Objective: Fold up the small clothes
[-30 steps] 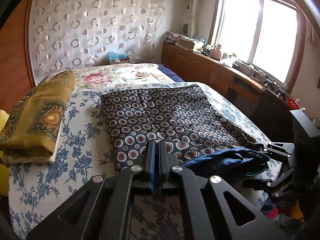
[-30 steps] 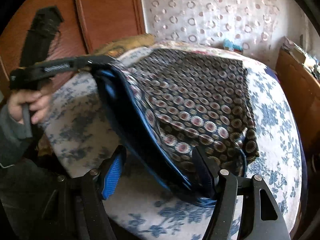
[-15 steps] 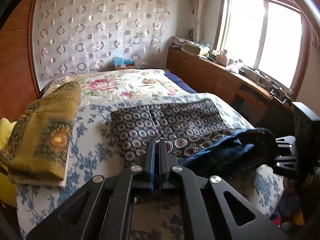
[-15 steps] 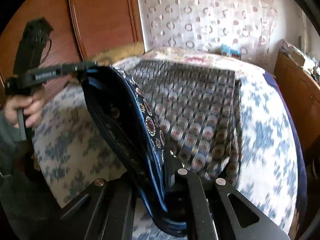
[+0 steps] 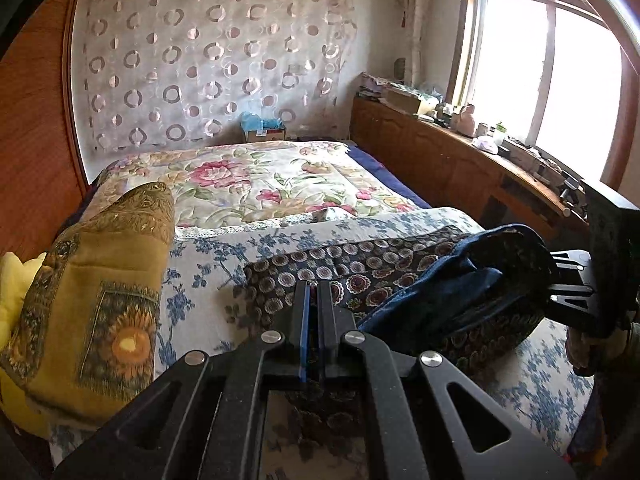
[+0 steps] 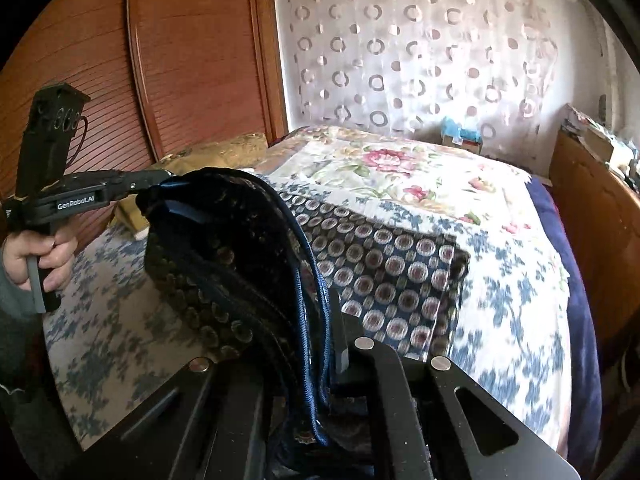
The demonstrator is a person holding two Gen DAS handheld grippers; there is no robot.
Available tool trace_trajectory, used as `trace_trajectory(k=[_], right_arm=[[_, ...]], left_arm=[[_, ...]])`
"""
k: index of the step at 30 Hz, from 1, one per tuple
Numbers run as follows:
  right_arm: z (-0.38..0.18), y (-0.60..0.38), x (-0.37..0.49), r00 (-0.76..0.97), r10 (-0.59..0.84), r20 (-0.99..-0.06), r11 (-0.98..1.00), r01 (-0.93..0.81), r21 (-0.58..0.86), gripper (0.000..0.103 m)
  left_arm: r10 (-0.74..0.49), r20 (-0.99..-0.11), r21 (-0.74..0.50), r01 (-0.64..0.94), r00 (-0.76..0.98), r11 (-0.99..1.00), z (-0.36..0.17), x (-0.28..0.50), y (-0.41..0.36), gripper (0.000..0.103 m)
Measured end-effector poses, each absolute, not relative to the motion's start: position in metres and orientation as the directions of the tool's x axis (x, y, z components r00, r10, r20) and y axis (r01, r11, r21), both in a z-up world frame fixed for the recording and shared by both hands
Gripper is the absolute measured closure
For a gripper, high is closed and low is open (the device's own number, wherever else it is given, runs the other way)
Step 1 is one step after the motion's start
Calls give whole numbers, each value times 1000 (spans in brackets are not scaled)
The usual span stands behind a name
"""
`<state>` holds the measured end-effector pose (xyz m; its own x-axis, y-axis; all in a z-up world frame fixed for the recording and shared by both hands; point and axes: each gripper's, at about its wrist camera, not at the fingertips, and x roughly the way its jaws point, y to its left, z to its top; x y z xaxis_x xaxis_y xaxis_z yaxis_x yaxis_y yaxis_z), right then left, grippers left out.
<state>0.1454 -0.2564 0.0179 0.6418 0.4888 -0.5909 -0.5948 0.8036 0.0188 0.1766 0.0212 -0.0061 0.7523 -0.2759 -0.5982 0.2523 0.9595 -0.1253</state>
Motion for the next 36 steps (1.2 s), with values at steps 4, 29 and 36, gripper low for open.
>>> trace_trajectory(k=[4, 29, 36], right_arm=[[18, -250, 171, 630, 488, -604, 800, -600, 21, 98], [18, -214, 246, 610, 383, -694, 831, -555, -29, 68], [49, -231, 245, 683, 349, -642, 884, -467, -17, 48]], left_arm=[[-273, -620, -140, 239, 736, 961, -14, 193, 25, 100], [-258, -668, -144, 219, 698, 965, -33, 216, 40, 51], [-241, -691, -142, 199, 681, 970, -44, 235, 40, 51]])
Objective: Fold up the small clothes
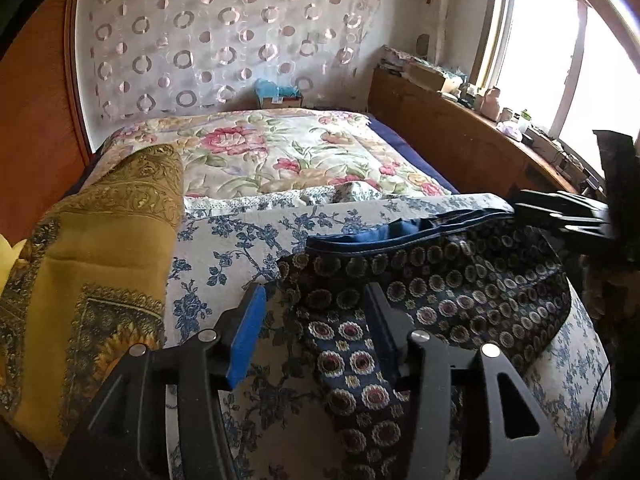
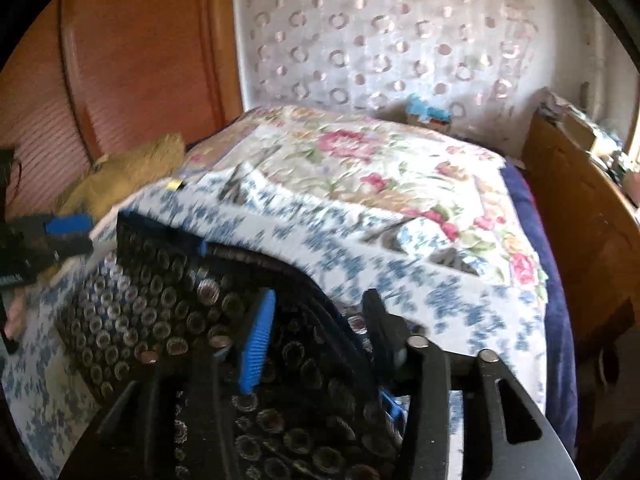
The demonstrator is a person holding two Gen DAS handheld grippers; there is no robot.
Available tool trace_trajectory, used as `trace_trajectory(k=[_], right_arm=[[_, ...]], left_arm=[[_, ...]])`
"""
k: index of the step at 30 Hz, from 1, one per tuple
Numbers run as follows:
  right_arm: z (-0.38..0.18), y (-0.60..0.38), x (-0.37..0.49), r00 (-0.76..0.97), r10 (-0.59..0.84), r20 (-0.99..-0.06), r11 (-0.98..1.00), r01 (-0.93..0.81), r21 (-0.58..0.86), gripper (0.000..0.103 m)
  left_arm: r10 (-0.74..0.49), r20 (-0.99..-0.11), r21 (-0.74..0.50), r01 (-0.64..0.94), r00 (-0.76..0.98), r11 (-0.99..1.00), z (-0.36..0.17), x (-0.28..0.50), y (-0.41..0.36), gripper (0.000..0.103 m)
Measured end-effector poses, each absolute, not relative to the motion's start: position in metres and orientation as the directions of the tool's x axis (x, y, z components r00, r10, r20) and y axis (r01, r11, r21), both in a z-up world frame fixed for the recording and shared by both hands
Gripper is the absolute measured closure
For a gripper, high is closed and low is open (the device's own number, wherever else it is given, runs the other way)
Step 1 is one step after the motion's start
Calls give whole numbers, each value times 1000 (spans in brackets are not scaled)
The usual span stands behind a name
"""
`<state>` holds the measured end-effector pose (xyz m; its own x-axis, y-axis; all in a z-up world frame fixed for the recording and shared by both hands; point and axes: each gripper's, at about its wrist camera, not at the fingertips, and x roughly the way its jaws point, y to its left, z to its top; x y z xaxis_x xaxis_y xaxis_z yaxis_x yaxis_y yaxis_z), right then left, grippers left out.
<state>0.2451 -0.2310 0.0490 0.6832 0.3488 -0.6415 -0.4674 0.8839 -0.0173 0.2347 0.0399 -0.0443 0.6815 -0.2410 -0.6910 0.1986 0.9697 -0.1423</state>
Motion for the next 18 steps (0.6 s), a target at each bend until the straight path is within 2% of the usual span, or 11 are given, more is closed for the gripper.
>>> trace_trajectory(k=[2, 4, 12, 18], right_arm=[[53, -238, 236, 697, 344, -629, 893, -450, -11, 40], [51, -243, 228, 697, 336, -633, 899, -438, -5, 39], [11, -263, 216, 634, 284, -719, 927, -373, 37, 38], [3, -267, 229, 604, 319, -730, 925, -366, 101, 38]], left_arm=[[-231, -704, -135, 194, 671, 972, -49, 242, 38, 51], [-228, -714, -131, 194, 662, 972, -54, 247, 36, 51], [-199, -755, -114, 174, 624, 978, -68, 268, 37, 51], [-196, -774, -114, 172, 602, 978, -78, 276, 36, 51]])
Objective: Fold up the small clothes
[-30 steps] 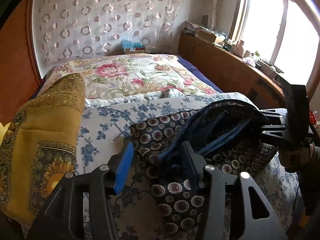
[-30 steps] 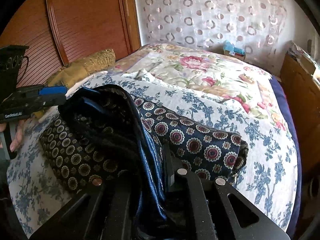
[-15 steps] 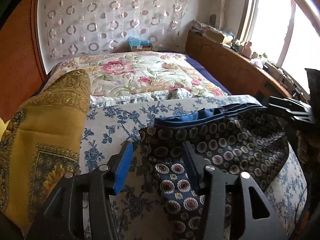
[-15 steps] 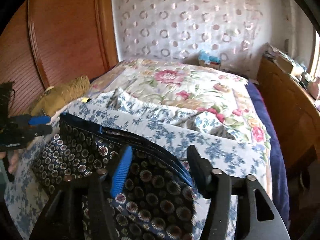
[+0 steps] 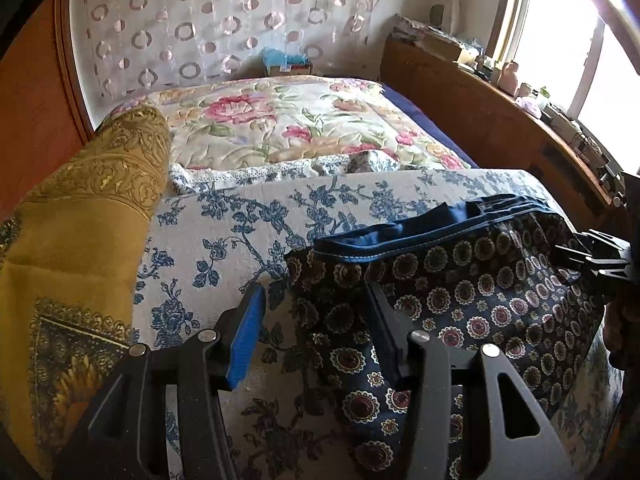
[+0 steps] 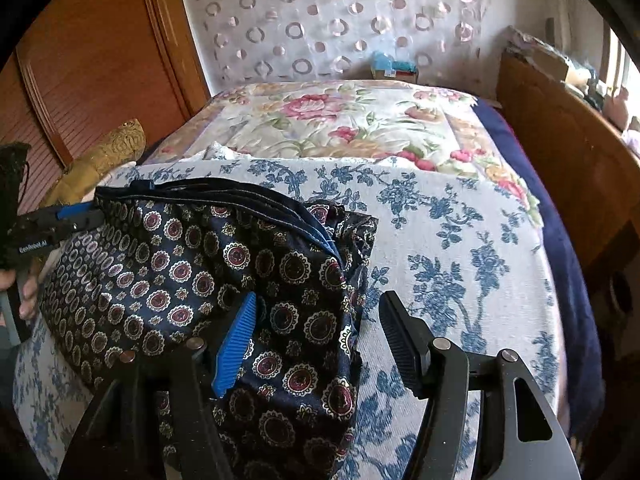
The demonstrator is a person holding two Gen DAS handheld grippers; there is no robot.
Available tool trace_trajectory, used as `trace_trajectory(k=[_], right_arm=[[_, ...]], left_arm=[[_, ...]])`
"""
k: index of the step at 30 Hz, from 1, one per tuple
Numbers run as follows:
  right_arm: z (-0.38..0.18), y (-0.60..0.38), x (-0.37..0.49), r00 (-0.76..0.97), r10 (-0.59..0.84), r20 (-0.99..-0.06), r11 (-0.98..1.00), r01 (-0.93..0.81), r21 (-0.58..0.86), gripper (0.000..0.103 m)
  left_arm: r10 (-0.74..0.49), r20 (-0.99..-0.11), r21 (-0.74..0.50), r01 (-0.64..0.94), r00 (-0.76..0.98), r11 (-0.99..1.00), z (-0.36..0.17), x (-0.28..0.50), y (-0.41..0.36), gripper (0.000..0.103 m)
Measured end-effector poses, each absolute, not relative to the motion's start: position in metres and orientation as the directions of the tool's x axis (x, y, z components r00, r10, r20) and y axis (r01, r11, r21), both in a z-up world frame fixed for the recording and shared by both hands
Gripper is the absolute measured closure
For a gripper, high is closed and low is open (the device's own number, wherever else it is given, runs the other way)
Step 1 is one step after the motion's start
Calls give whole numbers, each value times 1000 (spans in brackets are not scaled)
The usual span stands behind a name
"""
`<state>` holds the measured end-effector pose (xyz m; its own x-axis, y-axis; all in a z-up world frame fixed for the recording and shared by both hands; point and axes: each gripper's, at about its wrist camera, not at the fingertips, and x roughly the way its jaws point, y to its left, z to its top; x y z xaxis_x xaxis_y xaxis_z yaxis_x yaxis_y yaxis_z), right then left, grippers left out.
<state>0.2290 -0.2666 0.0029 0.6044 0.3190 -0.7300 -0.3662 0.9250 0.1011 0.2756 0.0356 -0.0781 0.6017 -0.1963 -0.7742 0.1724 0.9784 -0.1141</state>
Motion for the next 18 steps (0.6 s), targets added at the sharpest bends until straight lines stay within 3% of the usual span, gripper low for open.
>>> trace_trajectory(k=[7, 14, 16, 18], right_arm=[[-2, -267, 243, 608, 319, -727, 927, -359, 108, 28], [-7, -263, 251, 599, 355, -718, 912, -390, 125, 28], [-9, -258, 250, 591, 367, -718, 900, -420, 114, 29], [-10, -253, 248, 583, 379, -718, 887, -450, 103, 35]], left_arm=[[-193, -779, -112, 171, 597, 979, -83, 278, 35, 48], [-203, -777, -122, 173, 596, 977, -84, 283, 34, 45], [-214, -773, -130, 181, 597, 975, -83, 284, 33, 46], [-230, -769, -142, 192, 597, 971, -83, 285, 33, 55]])
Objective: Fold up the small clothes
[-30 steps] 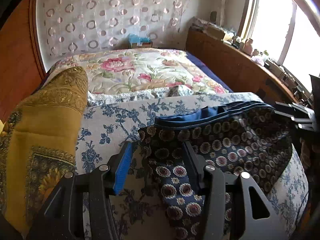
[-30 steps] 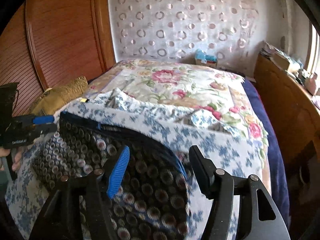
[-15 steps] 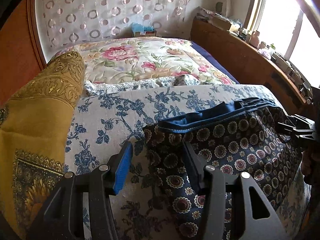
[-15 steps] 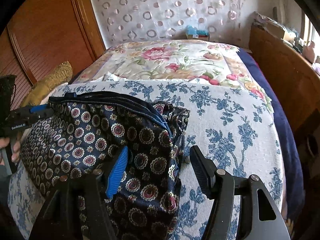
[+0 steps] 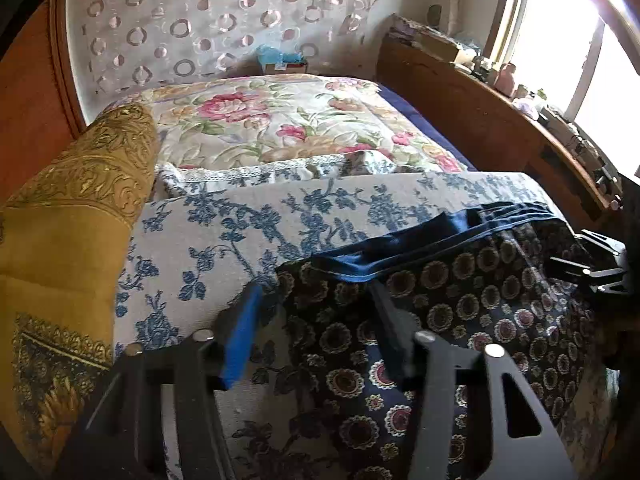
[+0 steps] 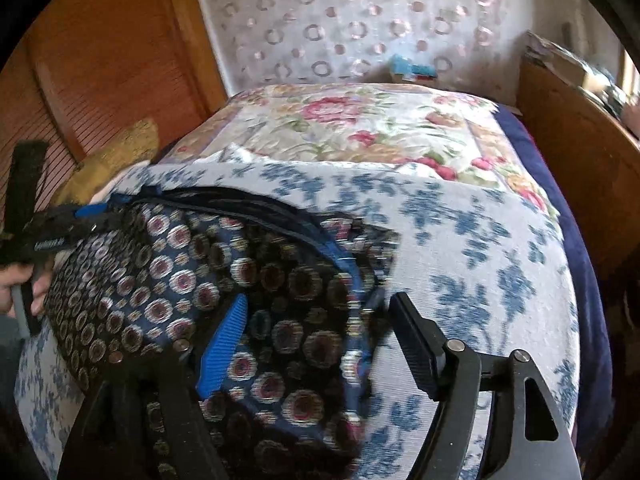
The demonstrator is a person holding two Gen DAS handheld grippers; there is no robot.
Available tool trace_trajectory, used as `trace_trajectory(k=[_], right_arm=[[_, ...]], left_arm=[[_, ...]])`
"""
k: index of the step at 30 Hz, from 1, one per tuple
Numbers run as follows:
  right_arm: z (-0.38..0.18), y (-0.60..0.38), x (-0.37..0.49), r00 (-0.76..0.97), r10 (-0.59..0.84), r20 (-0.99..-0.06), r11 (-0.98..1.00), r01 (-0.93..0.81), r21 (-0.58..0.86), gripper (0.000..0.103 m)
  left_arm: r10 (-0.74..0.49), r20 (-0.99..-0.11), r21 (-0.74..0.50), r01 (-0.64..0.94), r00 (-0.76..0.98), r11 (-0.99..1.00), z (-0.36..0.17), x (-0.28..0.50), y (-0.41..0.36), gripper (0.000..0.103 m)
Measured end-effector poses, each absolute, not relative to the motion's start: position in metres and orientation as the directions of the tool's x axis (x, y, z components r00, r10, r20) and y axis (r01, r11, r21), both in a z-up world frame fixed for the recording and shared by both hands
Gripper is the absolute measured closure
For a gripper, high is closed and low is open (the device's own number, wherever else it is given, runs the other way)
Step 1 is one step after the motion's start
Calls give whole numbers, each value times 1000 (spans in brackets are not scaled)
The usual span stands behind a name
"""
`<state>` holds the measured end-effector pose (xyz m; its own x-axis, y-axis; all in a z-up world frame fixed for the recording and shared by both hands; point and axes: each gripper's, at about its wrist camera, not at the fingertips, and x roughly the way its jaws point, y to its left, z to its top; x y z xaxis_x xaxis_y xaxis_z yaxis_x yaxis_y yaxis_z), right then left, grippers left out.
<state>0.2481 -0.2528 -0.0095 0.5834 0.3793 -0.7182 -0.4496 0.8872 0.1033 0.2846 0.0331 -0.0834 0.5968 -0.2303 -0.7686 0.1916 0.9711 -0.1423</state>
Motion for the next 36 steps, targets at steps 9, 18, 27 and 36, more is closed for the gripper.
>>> trace_trajectory(k=[9, 18, 27, 36], right_arm=[[-12, -260, 249, 546, 465, -697, 845, -509, 165, 84], [0, -268, 227, 626, 465, -626, 854, -503, 133, 90], [28, -257, 211, 680, 505, -533, 829, -553, 79, 90], [43, -221, 233, 677, 554, -485, 769, -639, -12, 90]], left_arm=[[-305, -744, -198, 241, 595, 950, -75, 274, 29, 97], [-324, -624, -198, 257, 711, 946, -24, 230, 37, 98], [-261, -543, -156, 210, 798, 965, 13, 200, 61, 98], [-174, -473, -135, 125, 863, 983, 35, 176, 103, 98]])
